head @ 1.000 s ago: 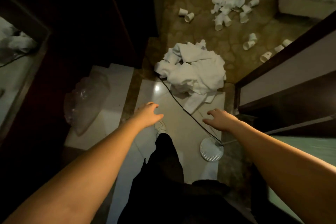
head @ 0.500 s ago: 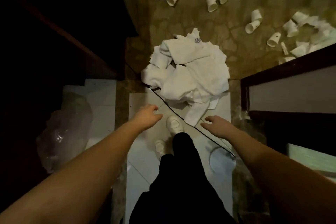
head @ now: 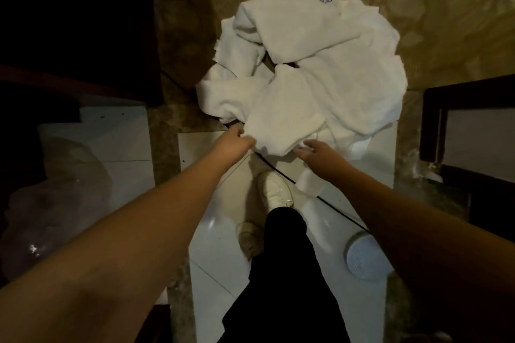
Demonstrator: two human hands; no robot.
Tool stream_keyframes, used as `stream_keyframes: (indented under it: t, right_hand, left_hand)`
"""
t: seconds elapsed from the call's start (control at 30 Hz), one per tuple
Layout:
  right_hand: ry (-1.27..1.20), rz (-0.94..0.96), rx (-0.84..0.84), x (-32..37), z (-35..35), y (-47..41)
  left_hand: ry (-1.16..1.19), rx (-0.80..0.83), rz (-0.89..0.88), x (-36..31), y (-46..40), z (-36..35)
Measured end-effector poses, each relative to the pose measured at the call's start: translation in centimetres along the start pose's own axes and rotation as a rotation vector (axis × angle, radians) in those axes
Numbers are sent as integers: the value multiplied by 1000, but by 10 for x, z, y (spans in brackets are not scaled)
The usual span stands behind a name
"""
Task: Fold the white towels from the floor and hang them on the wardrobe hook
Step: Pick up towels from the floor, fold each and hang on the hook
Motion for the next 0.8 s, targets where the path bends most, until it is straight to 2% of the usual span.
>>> stream_keyframes:
  t: [0.07,0.2,0.37,0.47,0.53,0.63,0.8]
  right_hand:
    - [-45,8,0,2,-5,-23]
    - [-135,20,49,5,-17,-49]
    - [-263,-18,91,6,-25,-54]
    - [-340,-44,116,10,-31,-54]
    - [-361,-68,73,9,-30,-59]
    - [-408,-104,27,3,-28,-69]
    - [-435,-133,98,-13,-39,-63]
  left_hand:
    - [62,-13,2,8,-31,-6]
    - [232,92,38,26,-71,-27]
    - [190,154,78,42,-78,-37]
    - [104,88,106,43,-84,-29]
    - [148,55,93,39,-91,-24]
    - [233,103,62,36,-95,-29]
    - [204,118,2,46,-72,-39]
Point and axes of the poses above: each hand's wrist, its own y-axis away from the middle knuckle, its own z-axis out of the back of the hand, x = y × z, the point moved 7 cm from there along -y, towards the middle knuckle, and after that the axes turned 8 degrees about y, right-handed, at the moved point
